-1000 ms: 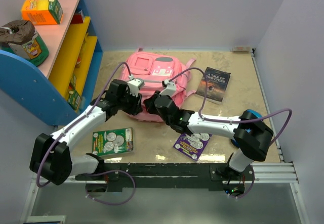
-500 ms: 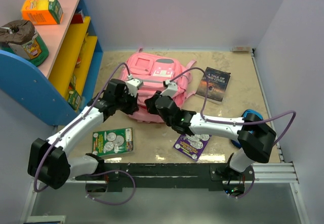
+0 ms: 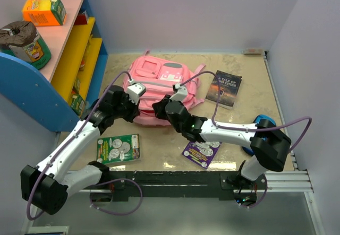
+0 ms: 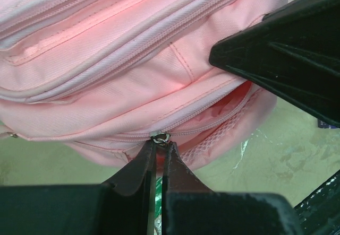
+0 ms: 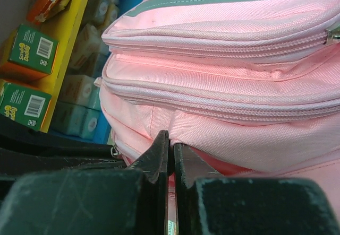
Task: Pack the student bag
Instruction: Unzip the student bag at the center of the board, then adjust the student bag at the center of the board, then move the book to the center of the board.
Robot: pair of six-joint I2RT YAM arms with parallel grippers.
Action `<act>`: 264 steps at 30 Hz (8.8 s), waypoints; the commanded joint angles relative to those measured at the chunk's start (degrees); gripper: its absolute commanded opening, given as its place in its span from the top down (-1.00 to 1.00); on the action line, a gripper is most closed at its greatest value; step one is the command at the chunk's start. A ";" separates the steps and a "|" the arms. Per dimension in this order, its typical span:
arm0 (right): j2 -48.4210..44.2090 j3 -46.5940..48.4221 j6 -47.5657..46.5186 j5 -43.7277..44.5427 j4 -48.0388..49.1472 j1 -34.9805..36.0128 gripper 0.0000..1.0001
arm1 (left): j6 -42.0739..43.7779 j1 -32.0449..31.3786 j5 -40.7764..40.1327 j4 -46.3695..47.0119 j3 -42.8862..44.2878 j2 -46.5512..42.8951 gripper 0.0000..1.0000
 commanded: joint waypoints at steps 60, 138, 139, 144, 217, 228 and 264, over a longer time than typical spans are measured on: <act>-17.35 -15.31 -10.67 5.96 -8.03 -4.79 1.00 | 24.84 38.94 15.02 -20.77 23.89 23.33 1.00; -16.91 -7.67 -19.72 -19.01 4.46 -3.65 1.00 | 44.09 -1.74 24.41 6.93 16.42 25.35 -0.90; -16.91 -7.76 -19.63 -18.84 4.63 -3.65 1.00 | 43.65 -1.66 25.37 6.58 17.30 26.05 -0.77; -17.44 -7.93 -20.07 -16.99 3.49 -3.74 1.00 | 41.10 -1.65 26.52 2.97 22.49 29.84 0.99; -3.72 5.35 -16.30 -28.77 -24.72 -55.95 1.00 | 21.94 3.88 25.03 9.47 14.93 17.62 1.00; 7.93 6.56 -15.68 -23.41 -20.77 -56.56 -0.50 | 22.29 3.88 25.03 8.60 15.63 17.54 1.00; 23.08 11.58 -17.26 -19.80 -27.89 -57.53 1.00 | 26.33 6.08 25.64 3.59 16.87 19.47 1.00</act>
